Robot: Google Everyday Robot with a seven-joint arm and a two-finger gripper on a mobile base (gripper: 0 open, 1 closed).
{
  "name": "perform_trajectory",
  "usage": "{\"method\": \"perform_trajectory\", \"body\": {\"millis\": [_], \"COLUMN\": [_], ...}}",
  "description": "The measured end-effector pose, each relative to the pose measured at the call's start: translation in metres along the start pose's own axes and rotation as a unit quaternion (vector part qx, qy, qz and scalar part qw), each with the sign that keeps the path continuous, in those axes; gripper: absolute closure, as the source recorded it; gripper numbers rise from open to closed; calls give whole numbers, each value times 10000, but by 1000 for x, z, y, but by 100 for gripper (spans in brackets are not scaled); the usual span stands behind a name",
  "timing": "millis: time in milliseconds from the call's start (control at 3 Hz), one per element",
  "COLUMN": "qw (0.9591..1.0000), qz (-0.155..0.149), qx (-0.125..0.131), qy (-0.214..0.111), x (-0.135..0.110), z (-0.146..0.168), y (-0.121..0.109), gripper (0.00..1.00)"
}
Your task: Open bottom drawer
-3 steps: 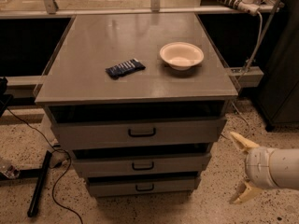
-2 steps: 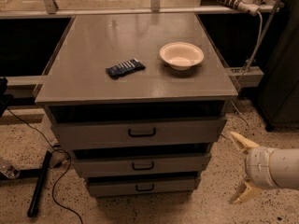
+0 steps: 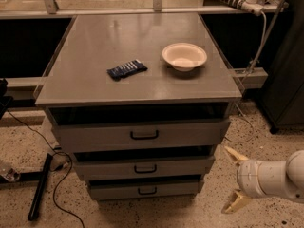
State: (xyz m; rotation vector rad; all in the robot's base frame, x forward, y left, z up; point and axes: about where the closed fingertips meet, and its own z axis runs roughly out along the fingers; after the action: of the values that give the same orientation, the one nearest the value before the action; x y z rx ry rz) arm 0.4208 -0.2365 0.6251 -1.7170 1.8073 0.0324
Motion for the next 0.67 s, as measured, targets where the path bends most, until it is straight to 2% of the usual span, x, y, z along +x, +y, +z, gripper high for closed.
{"method": "perform_trajectory", "body": {"millis": [333, 667], "qw": [9976, 9907], "qz": [598, 1172], "qx": [-183, -404], "qy": [-280, -555], "x": [30, 55], "z": [40, 82], "y": [18, 43], "gripper": [0, 0]}}
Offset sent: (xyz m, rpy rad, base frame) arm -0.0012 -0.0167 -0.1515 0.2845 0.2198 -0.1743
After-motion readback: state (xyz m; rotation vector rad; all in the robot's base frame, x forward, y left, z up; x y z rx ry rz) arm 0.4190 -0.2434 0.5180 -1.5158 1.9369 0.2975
